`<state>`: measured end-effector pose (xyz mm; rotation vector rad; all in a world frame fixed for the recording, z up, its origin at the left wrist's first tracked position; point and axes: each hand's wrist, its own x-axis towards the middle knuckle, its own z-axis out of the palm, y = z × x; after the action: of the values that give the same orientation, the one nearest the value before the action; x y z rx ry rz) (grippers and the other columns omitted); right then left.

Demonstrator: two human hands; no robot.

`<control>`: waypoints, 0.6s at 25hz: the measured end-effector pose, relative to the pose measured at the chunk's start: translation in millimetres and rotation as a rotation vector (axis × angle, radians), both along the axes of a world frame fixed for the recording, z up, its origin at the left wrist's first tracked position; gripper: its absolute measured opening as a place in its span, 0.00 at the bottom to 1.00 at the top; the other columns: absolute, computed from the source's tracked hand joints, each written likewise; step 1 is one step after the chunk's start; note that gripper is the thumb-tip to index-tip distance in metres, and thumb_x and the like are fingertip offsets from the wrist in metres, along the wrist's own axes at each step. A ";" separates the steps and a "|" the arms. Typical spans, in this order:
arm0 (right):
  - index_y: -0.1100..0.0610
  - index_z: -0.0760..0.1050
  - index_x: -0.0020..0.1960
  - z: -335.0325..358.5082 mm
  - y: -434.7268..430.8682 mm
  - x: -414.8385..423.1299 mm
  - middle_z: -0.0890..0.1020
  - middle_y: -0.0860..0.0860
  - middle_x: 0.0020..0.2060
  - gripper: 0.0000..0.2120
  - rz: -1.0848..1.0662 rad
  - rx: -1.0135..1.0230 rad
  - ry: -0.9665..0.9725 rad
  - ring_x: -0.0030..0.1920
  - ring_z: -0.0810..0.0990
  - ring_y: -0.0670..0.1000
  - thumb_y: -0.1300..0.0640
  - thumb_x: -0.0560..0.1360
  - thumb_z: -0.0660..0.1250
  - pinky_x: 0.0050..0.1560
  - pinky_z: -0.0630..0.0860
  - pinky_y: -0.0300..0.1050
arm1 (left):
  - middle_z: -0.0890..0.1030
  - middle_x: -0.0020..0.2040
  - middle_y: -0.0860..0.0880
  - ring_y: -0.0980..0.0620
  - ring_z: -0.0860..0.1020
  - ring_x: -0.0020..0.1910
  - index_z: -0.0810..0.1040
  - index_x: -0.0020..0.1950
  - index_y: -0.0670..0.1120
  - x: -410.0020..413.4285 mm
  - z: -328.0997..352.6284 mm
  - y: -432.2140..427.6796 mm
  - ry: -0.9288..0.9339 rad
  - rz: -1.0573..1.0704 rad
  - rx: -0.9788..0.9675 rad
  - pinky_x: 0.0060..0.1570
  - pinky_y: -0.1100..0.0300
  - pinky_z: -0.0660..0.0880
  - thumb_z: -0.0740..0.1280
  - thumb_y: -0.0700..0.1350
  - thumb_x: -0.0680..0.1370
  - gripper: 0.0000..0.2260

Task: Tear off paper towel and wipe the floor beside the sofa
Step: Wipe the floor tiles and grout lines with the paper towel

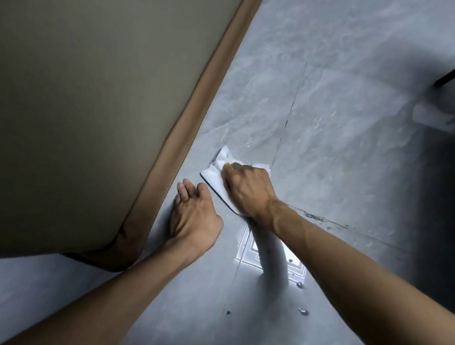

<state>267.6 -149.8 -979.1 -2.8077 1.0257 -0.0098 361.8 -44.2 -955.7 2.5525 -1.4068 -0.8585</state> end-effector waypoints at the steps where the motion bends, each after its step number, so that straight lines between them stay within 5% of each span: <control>1: 0.60 0.73 0.44 0.2 0.6 -10.4 0.79 0.57 0.36 0.05 0.053 0.014 0.009 0.34 0.77 0.61 0.61 0.76 0.59 0.30 0.66 0.52 | 0.55 0.75 0.30 0.36 0.51 0.76 0.64 0.64 0.37 0.9 -0.7 -0.1 -0.005 -0.002 -0.006 0.73 0.50 0.56 0.59 0.35 0.71 0.20; 5: 0.59 0.74 0.49 -0.2 13.9 -41.3 0.79 0.55 0.38 0.08 0.111 0.023 0.047 0.37 0.77 0.59 0.61 0.77 0.56 0.36 0.72 0.54 | 0.52 0.76 0.30 0.36 0.49 0.77 0.64 0.64 0.37 0.2 -3.8 0.1 -0.004 -0.007 -0.002 0.73 0.50 0.55 0.58 0.35 0.71 0.21; 10: 0.61 0.74 0.47 -0.5 8.3 1.1 0.80 0.58 0.38 0.05 -0.040 0.015 0.023 0.35 0.78 0.61 0.63 0.76 0.59 0.31 0.61 0.50 | 0.53 0.75 0.29 0.34 0.49 0.76 0.64 0.63 0.37 -0.5 -6.0 -2.3 0.013 0.015 -0.008 0.74 0.49 0.54 0.56 0.34 0.71 0.21; 15: 0.57 0.74 0.43 10.1 25.8 -74.6 0.80 0.55 0.34 0.03 0.035 0.034 0.048 0.33 0.78 0.60 0.59 0.75 0.63 0.31 0.66 0.50 | 0.51 0.76 0.29 0.35 0.47 0.77 0.63 0.65 0.37 -1.1 0.0 -0.5 0.022 -0.007 0.020 0.74 0.48 0.55 0.56 0.35 0.70 0.22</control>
<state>193.0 -124.1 -969.0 -2.8075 0.9777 0.0792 360.7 -44.7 -955.7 2.5468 -1.4087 -0.9035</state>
